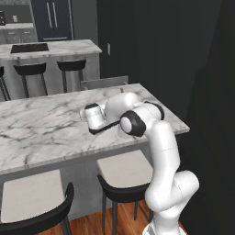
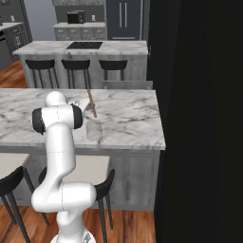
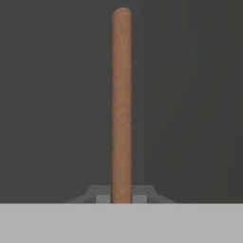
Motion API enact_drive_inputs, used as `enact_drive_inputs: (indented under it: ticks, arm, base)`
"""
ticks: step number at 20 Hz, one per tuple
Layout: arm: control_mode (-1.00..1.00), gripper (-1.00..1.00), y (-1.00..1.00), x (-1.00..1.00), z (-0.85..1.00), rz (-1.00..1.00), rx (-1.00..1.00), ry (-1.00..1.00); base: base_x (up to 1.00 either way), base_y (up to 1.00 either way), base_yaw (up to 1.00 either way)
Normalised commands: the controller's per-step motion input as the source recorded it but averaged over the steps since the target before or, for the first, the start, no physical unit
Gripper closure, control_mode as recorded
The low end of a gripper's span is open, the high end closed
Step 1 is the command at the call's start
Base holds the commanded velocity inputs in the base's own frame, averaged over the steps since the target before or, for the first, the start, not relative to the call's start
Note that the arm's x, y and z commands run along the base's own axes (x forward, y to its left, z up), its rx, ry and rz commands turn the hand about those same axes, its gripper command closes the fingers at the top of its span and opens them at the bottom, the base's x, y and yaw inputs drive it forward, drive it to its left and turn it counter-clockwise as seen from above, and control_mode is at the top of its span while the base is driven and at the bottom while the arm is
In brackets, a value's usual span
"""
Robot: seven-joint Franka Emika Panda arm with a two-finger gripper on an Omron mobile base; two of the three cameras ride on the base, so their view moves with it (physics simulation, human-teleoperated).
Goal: Take a straw from the drawer in front and place it inside the glass cup on the dining counter.
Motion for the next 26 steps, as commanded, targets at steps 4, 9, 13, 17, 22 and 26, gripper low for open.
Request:
enact_drive_inputs:
  ticks: [4,9,13,17,22,26]
  arm:
    - [-1.00,1.00,0.01,-0.19,-0.06,0.00,0.00,-0.14]
    - [-1.00,1.00,0.00,-0.28,-0.10,0.00,0.00,-0.11]
    - [-1.00,1.00,0.00,-0.10,-0.21,0.00,0.00,-0.12]
    - [-1.00,1.00,0.00,0.00,-0.31,0.00,0.00,-0.05]
    - [-1.00,1.00,0.00,0.00,-0.29,0.00,0.00,-0.02]
    - [-1.00,1.00,0.00,-0.04,-0.39,0.00,0.00,-0.04]
  base:
    - [0.00,0.00,0.00]
    - [0.00,0.00,0.00]
    - [0.00,0.00,0.00]
    - [0.00,0.00,0.00]
    - [0.00,0.00,0.00]
    - [0.00,0.00,0.00]
